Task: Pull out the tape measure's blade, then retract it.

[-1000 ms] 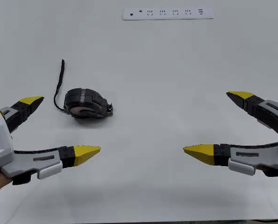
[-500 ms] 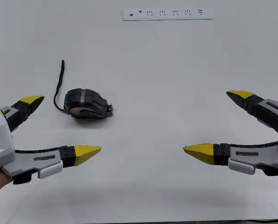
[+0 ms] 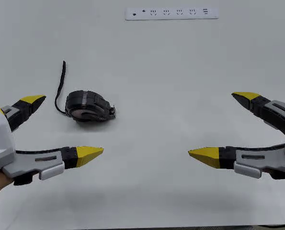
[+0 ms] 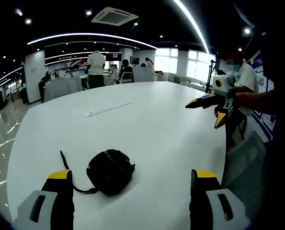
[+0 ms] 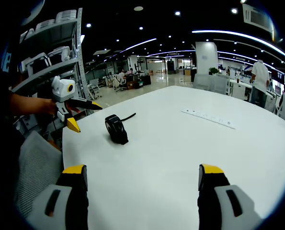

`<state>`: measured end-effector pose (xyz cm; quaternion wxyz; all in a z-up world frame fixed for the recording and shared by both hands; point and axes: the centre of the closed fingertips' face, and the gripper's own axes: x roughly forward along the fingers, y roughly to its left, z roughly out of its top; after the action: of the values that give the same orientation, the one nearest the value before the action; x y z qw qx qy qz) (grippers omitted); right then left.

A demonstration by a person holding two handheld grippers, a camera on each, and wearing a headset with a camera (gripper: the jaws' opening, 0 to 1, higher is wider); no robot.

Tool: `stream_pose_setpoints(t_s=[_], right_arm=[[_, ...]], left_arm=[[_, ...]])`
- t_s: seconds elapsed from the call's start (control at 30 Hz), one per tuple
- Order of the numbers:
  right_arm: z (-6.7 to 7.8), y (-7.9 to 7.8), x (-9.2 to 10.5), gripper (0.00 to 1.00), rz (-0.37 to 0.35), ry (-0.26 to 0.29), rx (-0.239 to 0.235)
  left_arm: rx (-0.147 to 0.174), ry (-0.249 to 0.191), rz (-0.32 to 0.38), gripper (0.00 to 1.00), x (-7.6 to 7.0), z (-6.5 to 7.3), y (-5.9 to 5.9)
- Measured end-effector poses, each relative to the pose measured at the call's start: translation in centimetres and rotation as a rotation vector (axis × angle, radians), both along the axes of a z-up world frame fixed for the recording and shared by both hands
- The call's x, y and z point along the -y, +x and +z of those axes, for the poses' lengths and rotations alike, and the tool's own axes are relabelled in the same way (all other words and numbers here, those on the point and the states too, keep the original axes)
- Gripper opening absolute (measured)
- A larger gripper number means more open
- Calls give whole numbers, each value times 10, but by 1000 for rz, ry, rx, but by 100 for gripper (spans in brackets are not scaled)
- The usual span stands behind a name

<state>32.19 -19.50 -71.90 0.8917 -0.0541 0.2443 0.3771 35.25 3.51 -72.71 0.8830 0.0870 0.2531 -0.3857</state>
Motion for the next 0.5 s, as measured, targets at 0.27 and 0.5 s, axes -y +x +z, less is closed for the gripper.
stream_pose_setpoints(t_s=[0.27,0.5], right_arm=[[-1,3,0,98,15,-10,2],[-3,7,-1,96,44,-23,8]], left_arm=[[0,14,-20,99,3,-2,5],[-6,32,-47,98,5,-5,8]])
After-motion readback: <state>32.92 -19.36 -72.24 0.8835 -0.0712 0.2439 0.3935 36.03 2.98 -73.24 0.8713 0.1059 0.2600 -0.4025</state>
